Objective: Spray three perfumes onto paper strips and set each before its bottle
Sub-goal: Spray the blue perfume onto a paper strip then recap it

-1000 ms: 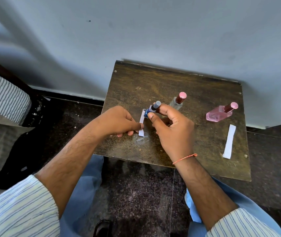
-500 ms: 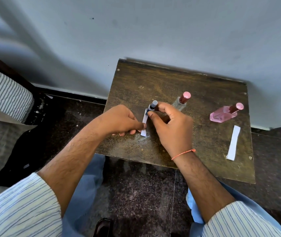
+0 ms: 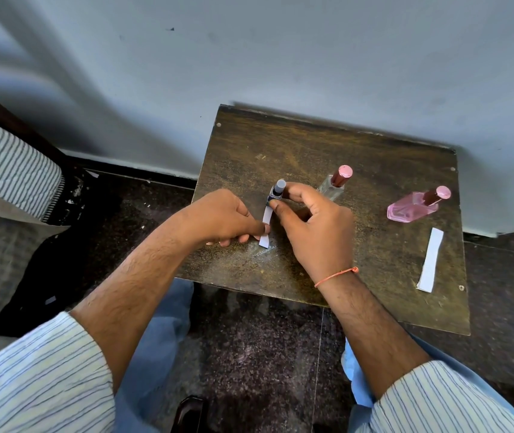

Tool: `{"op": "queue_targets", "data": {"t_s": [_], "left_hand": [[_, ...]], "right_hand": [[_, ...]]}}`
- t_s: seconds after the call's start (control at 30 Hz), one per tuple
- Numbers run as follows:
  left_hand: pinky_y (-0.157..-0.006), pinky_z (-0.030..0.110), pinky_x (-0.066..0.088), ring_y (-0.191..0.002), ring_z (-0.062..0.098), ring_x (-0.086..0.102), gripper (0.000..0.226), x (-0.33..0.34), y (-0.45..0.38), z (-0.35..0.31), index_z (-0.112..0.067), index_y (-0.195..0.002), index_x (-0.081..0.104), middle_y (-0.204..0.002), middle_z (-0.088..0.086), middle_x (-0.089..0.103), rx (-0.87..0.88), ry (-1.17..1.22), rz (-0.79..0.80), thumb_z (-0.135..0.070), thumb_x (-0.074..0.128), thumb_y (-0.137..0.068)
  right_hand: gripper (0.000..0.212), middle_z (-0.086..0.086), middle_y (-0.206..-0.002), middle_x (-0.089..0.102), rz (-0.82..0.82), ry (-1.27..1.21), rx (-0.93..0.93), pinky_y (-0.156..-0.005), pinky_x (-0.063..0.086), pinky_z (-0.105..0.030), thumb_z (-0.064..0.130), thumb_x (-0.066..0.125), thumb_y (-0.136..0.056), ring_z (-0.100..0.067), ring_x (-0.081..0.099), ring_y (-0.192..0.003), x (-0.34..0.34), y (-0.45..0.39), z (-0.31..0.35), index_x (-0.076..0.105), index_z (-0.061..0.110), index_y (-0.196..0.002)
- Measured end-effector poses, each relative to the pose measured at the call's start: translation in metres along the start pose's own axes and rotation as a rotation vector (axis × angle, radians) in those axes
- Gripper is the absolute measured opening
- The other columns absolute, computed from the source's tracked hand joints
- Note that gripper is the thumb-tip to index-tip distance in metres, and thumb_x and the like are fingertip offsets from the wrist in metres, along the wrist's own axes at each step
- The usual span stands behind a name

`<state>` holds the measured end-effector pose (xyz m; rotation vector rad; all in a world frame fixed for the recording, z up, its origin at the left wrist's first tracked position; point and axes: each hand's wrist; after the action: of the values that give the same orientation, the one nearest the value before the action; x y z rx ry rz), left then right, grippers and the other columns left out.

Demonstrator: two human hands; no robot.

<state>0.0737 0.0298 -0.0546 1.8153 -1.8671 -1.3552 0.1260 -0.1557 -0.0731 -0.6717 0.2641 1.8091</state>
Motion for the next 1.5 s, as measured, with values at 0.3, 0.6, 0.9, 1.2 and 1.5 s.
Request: {"op": "queue_targets", "data": {"t_s": [0.3, 0.6, 0.9, 1.2, 1.5], "left_hand": [[-0.048, 0.023, 0.037, -0.040, 0.012, 0.047, 0.039, 0.0000, 0.0046, -0.0014, -0.013, -0.069, 0.078, -0.057, 0.002, 0.062, -0.002, -0.046, 0.072, -0.048, 0.087, -0.083], [-0.050, 0.024, 0.037, -0.044, 0.012, 0.049, 0.047, -0.0010, 0.0065, 0.0003, -0.005, -0.090, 0.082, -0.067, 0.005, 0.067, -0.038, -0.075, 0.157, -0.051, 0.085, -0.084], [-0.043, 0.020, 0.030, -0.037, 0.006, 0.045, 0.028, -0.0019, 0.0057, -0.0011, -0.015, -0.088, 0.086, -0.048, -0.010, 0.057, -0.035, 0.013, 0.150, -0.042, 0.080, -0.094], [-0.044, 0.018, 0.028, -0.037, 0.005, 0.043, 0.029, -0.0053, 0.0034, -0.0026, -0.022, -0.077, 0.083, -0.047, -0.011, 0.052, -0.061, 0.044, 0.205, -0.044, 0.078, -0.095], [-0.044, 0.019, 0.027, -0.038, 0.005, 0.043, 0.032, -0.0055, 0.0034, -0.0048, -0.023, -0.071, 0.081, -0.046, -0.012, 0.050, -0.071, 0.045, 0.225, -0.043, 0.078, -0.095]], "right_hand": [[0.025, 0.011, -0.106, 0.084, 0.003, 0.004, -0.011, -0.080, 0.045, 0.002, 0.024, 0.086, -0.092, 0.004, 0.071, -0.103, -0.0016, -0.0007, -0.0018, 0.084, 0.022, -0.117], [0.025, 0.009, -0.106, 0.085, -0.005, 0.009, -0.022, -0.082, 0.045, 0.002, 0.022, 0.086, -0.091, 0.006, 0.070, -0.101, -0.0009, -0.0004, -0.0024, 0.084, 0.022, -0.116], [0.024, 0.013, -0.106, 0.084, -0.074, -0.049, -0.014, -0.075, 0.061, -0.026, 0.028, 0.085, -0.092, -0.001, 0.073, -0.075, -0.0009, -0.0008, -0.0021, 0.084, 0.023, -0.115], [0.025, 0.012, -0.102, 0.084, -0.011, -0.011, -0.028, -0.075, 0.058, -0.019, 0.028, 0.086, -0.090, 0.001, 0.073, -0.078, -0.0009, 0.0024, -0.0009, 0.084, 0.024, -0.114], [0.025, 0.015, -0.105, 0.084, 0.062, 0.016, -0.025, -0.075, 0.047, -0.004, 0.024, 0.084, -0.093, 0.014, 0.067, -0.078, 0.0022, 0.0018, 0.0000, 0.084, 0.027, -0.118]]}}
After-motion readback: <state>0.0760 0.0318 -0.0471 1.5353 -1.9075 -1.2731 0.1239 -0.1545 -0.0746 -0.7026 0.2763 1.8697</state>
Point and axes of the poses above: each hand's wrist, its own y-axis away from the middle knuckle, its own x-axis out of the palm, z = x × y
